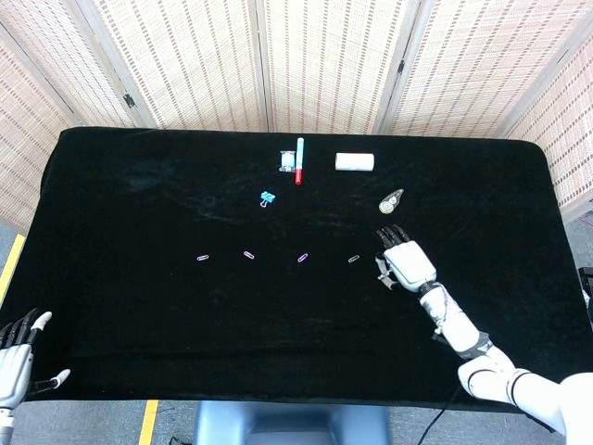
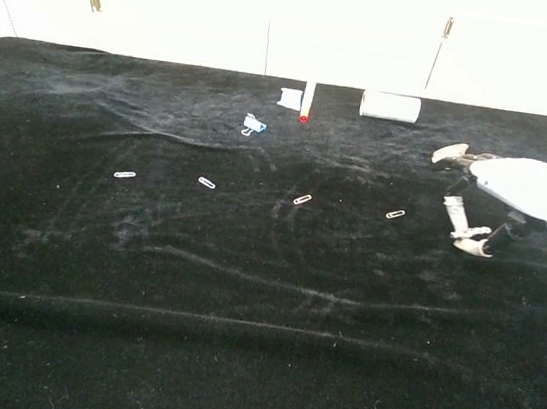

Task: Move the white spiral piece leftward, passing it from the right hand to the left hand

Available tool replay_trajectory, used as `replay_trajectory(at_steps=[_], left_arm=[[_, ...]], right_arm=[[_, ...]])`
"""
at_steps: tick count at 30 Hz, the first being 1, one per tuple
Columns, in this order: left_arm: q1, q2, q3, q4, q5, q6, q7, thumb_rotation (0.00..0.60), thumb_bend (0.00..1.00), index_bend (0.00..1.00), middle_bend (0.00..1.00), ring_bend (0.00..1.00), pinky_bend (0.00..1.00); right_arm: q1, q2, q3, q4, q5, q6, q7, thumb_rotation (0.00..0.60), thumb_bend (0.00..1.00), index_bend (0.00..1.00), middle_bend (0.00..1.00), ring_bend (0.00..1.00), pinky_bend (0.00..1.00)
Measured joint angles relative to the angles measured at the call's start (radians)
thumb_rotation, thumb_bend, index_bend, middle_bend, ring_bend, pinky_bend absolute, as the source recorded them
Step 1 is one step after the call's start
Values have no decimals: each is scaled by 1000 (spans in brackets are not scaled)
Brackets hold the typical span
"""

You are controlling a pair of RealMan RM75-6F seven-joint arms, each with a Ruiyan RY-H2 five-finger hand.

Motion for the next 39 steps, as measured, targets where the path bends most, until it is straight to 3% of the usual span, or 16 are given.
replay_trajectory(at_steps=[7,13,18,22,28,39], left_arm=[[4,3,-1,2,0,7,-13,600,214,0,0,31,0],[3,6,-2,4,-2,2,-22,600,214,0,0,31,0],[1,7,-2,4,-3,-1,-25,600,214,0,0,30,0],[4,10,-3,5,-4,2,-34,600,214,0,0,30,0],[12,18,-5,8,-5,12,-61,600,214,0,0,31,0],[28,33,-6,20,0,30,-125,600,214,0,0,31,0]], right_arm=[[6,1,-1,-10,-8,20,28,600,426,796,109,49,0],[-4,54,-3,-121,-28,74,37,600,425,796,111,48,0],[17,75,11,-213,-28,74,-12,600,425,796,113,47,0],[64,43,34,-225,-10,40,-68,600,426,796,115,48,0],[147,-52,78,-181,39,-31,-134,600,425,796,116,47,0],[284,-227,132,-3,99,-127,-177,600,425,796,121,50,0]])
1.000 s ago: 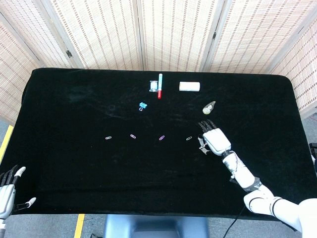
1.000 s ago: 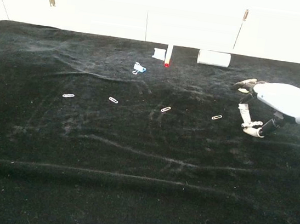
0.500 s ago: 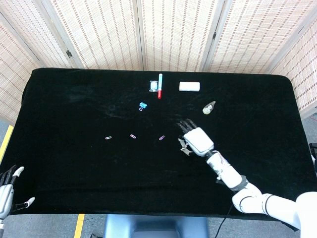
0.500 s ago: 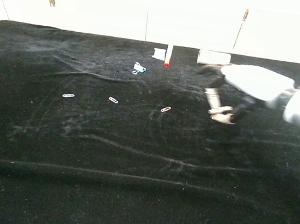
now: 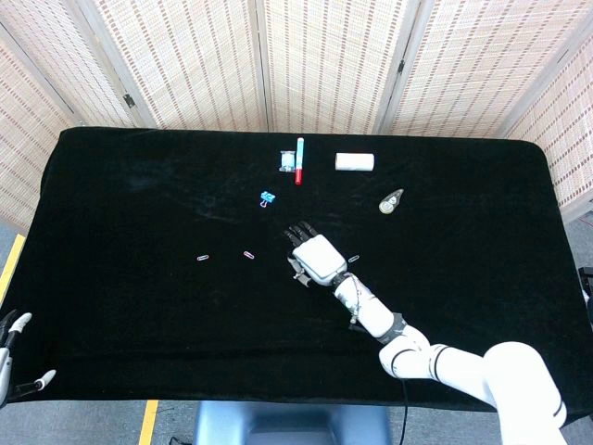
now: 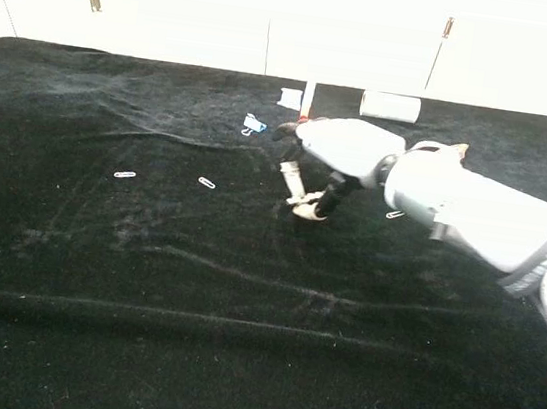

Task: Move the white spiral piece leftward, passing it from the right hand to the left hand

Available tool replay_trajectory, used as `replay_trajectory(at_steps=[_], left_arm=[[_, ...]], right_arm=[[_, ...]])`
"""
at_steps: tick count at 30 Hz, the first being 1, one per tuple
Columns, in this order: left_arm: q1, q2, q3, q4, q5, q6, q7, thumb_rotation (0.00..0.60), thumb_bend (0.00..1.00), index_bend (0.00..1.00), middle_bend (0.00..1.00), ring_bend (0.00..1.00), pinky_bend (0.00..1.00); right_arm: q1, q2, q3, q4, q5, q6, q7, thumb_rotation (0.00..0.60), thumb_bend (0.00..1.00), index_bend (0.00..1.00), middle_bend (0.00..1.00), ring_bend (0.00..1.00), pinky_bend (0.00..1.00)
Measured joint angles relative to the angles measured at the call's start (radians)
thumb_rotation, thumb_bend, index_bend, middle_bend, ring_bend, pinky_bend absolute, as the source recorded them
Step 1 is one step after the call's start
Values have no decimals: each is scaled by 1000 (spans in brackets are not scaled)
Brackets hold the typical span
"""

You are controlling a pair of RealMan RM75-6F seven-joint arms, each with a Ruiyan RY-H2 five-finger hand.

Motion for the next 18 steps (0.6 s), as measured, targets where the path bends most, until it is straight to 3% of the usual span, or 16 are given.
replay_trajectory(at_steps=[13,18], left_arm=[[12,11,-16,18,-23,0,-52,600,213,0,0,31,0],[12,15,-22,21,-31,-4,-61,600,213,0,0,30,0]], right_arm=[[109,-122,21,215,14,-72,70,600,426,796,123,52,0],[120,-126,8,235,-4,-73,122,600,425,796,124,52,0]])
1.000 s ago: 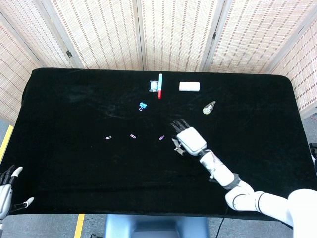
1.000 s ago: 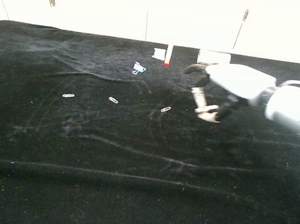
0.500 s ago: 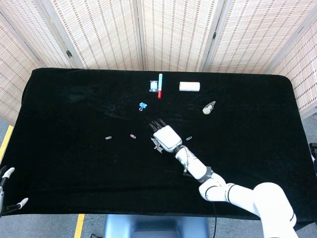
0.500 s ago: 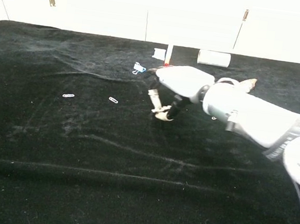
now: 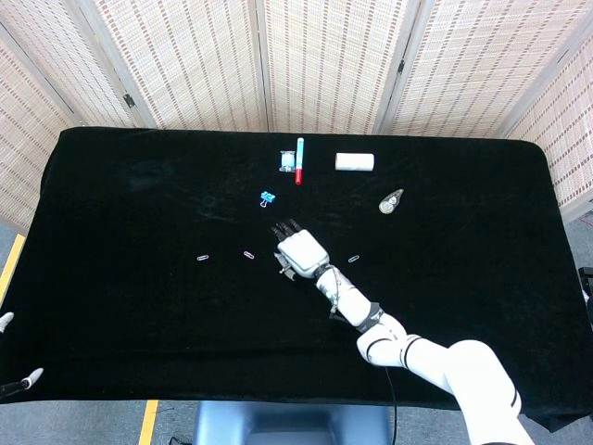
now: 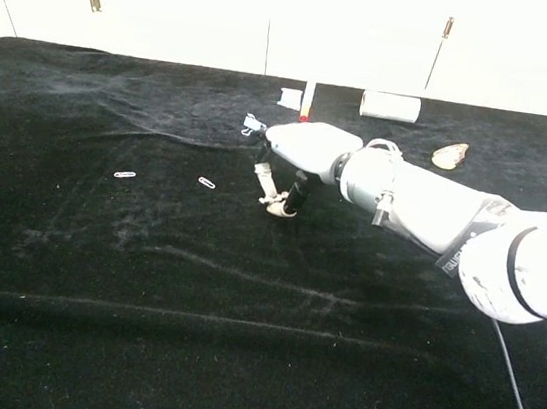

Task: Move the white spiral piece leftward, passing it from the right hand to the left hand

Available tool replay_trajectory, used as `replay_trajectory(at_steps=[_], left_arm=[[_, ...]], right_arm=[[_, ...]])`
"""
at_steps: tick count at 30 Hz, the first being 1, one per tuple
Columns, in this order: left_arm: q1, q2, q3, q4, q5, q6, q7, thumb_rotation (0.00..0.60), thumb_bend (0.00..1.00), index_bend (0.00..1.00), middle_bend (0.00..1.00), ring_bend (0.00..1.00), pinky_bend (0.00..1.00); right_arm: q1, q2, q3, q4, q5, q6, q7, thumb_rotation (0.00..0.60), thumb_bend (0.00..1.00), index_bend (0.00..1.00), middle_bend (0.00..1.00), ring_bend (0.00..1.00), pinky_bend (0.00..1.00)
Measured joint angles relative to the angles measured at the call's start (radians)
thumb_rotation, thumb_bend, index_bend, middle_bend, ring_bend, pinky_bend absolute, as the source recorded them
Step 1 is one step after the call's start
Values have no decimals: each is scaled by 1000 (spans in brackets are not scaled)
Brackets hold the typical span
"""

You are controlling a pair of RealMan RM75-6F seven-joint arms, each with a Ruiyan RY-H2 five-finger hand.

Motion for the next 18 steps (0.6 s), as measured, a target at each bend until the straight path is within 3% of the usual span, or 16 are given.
replay_trajectory(at_steps=[9,18], left_arm=[[2,-2,1,-5,8,6,8,600,214,0,0,31,0],[14,2,3,-7,21,29,-6,600,214,0,0,31,0]], right_arm=[[-48,101,-59,-224,-64,93,-22,600,425,796,129,51,0],[-76,143,-89,-425,-41,115,-241,600,425,797,131,49,0]])
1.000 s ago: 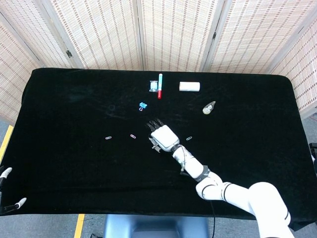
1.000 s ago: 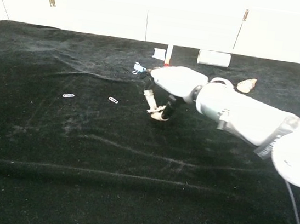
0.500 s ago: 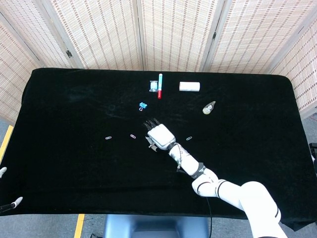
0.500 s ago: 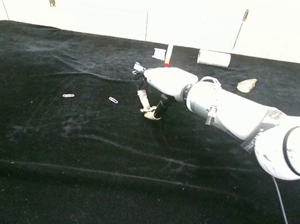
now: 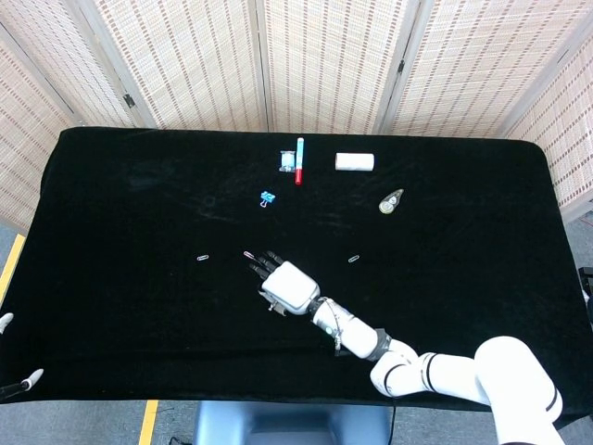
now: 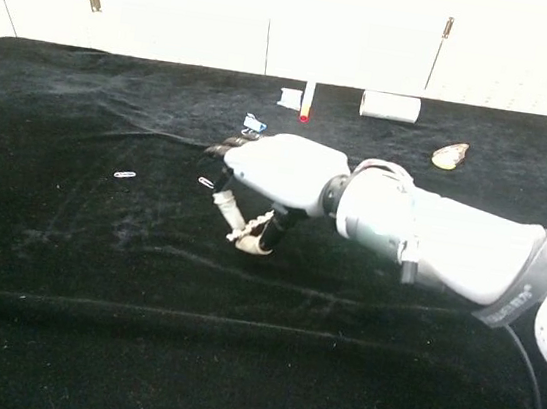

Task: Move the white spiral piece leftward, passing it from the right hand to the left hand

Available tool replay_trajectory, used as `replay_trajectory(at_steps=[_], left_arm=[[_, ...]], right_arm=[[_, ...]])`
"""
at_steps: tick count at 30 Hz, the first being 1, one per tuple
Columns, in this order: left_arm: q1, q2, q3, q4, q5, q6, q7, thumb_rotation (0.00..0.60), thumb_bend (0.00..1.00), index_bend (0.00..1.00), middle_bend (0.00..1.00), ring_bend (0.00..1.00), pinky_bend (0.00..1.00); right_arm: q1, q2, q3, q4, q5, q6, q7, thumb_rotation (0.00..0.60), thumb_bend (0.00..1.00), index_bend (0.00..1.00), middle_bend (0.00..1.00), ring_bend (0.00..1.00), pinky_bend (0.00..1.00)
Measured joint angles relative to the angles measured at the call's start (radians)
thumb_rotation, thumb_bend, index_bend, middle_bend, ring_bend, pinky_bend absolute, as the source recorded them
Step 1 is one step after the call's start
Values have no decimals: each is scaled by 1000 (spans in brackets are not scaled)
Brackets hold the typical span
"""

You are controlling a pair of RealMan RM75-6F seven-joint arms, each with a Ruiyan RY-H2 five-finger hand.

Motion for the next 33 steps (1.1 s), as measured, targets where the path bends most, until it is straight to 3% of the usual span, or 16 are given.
replay_trajectory(at_steps=[5,8,10,13,16,22,27,33], left_arm=[[8,2,4,3,14,15,-15,600,213,0,0,30,0],[13,3,4,4,18,24,-23,600,214,0,0,31,0],[15,3,2,5,17,30,-24,600,214,0,0,30,0],[18,2,1,6,17,33,-23,600,213,0,0,30,0],[19,1,0,7,16,35,-16,600,213,0,0,30,0],[19,-6,-3,6,16,40,2,600,214,0,1,30,0],[13,-13,3,12,58,53,-2,600,214,0,44,46,5],[-16,-35,23,8,150,62,39,600,213,4,188,185,234]], right_arm=[[6,-41,17,-16,77,-6,-124,600,425,747,116,45,0],[15,-74,30,-15,128,-17,-176,600,425,522,71,35,0],[19,-82,35,-15,152,-24,-202,600,420,299,20,13,0],[25,-87,41,-22,186,-27,-253,600,367,129,0,2,0],[26,-85,45,-44,213,-17,-298,600,313,37,0,0,0],[14,-37,41,-127,238,9,-337,600,303,5,0,0,0],[-60,93,1,-285,220,118,-373,600,303,5,0,0,0],[-289,353,-119,-507,115,423,-324,600,303,5,0,0,0]])
